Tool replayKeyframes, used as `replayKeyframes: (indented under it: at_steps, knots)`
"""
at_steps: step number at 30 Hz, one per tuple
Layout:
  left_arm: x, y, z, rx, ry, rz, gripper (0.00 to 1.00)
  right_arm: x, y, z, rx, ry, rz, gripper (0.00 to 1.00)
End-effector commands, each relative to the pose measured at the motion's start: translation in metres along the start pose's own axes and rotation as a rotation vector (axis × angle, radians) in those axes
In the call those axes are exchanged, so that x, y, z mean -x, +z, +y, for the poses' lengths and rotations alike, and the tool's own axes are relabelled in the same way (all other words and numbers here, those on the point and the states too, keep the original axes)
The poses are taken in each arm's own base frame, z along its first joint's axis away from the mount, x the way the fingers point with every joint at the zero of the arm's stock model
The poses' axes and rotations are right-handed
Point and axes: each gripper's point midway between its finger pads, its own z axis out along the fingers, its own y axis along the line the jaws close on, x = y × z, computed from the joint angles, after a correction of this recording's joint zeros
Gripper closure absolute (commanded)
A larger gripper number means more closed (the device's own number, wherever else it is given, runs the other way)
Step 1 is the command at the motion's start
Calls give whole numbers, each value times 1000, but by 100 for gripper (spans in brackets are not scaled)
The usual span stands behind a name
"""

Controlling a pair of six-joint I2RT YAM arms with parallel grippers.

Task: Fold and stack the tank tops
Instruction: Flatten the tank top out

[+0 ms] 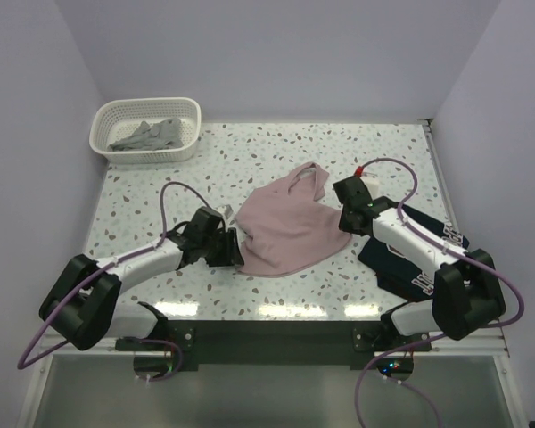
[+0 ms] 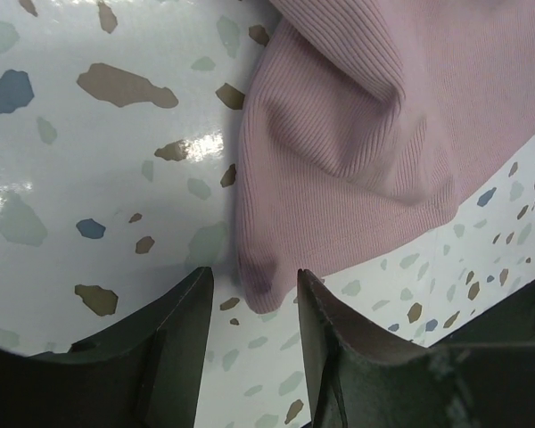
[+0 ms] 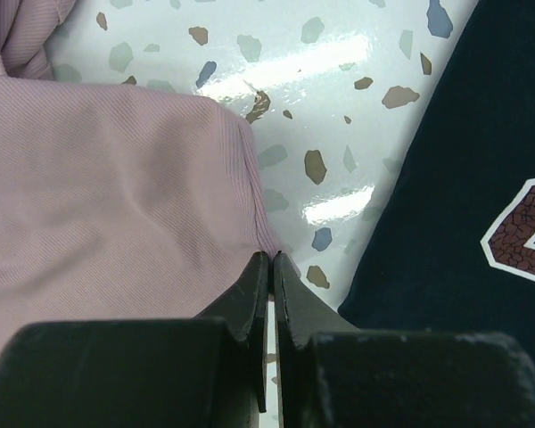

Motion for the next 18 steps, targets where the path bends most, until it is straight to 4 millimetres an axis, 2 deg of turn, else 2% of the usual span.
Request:
replayKeyframes:
  at_steps: [1,6,10,13,14,15,16,17,18]
  knots:
    - [2,6,-8,-21,4,-19,53,9,-6,2,28,26,-38,100]
    - [-10,11,-4,0,-5,8,57,9,-9,2,40,32,-41,100]
    - [-15,16,8,64,-17,10,63,9,-12,1,47,35,-45,100]
    - [-13,18,15,102,-20,0,80,12,-19,5,79,45,-49,100]
    - [-3,15,10,106,-20,-14,95,21,-28,9,106,56,-68,100]
    - [7,11,5,109,-12,-39,100,24,-34,13,136,58,-65,100]
    - [23,0,-4,98,-2,-85,100,31,-42,15,157,66,-77,100]
    - [52,-17,-25,80,14,-142,100,55,-62,21,200,88,-130,100]
    - [74,-31,-31,101,30,-207,100,63,-72,21,213,88,-140,100]
